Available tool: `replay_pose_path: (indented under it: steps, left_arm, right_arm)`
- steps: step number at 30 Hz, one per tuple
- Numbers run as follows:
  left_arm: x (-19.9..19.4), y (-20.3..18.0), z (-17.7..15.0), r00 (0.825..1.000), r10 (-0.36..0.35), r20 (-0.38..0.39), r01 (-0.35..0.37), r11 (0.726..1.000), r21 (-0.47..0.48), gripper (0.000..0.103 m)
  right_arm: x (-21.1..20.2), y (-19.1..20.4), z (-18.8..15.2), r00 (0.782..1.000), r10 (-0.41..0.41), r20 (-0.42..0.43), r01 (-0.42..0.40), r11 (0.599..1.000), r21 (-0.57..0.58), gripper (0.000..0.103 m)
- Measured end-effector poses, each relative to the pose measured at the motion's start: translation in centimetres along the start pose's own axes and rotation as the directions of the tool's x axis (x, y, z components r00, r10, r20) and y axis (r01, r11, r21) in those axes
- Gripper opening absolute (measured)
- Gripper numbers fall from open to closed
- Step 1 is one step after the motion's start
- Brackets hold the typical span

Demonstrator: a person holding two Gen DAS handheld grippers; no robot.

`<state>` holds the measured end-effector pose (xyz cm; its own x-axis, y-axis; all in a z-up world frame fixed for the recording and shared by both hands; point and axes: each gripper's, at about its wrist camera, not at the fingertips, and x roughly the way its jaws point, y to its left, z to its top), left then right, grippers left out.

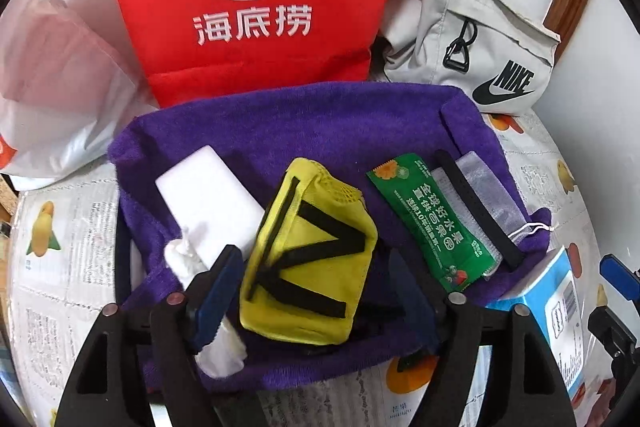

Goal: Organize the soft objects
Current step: 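Open the left tool to drop the yellow pouch onto the purple towel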

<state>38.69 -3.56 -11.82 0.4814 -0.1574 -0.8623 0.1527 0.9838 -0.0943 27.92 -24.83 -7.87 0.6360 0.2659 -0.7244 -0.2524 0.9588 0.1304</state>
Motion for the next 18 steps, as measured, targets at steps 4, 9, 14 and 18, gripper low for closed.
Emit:
replay_pose_path:
  steps: [4,9,14,18]
  left_arm:
    - [-1.6,0.2,-0.3,1.0,0.007,0.018,-0.007,1.0,-0.009,0.078]
    - [-4.5,1.1,-1.8,0.998,-0.007,0.059,0.01,0.999,-0.036,0.078]
    - [-7.6,2.0,-4.0,0.995,0.004,0.096,0.002,0.998,-0.056,0.078]
    - [-9.7,2.6,-5.9,0.994,-0.018,0.112,0.026,0.997,-0.073,0.078]
  right_arm:
    - [-1.0,0.8,-0.5,1.0,0.003,-0.005,-0.003,1.0,-0.004,0.059]
    - [-2.4,1.9,-1.9,1.0,0.016,-0.02,-0.016,1.0,-0.003,0.059]
    - [-3.8,3.3,-4.1,0.999,0.028,-0.045,-0.028,1.0,-0.001,0.059]
    - [-5.0,4.2,-6.1,0.997,0.036,-0.067,-0.035,0.999,0.009,0.057]
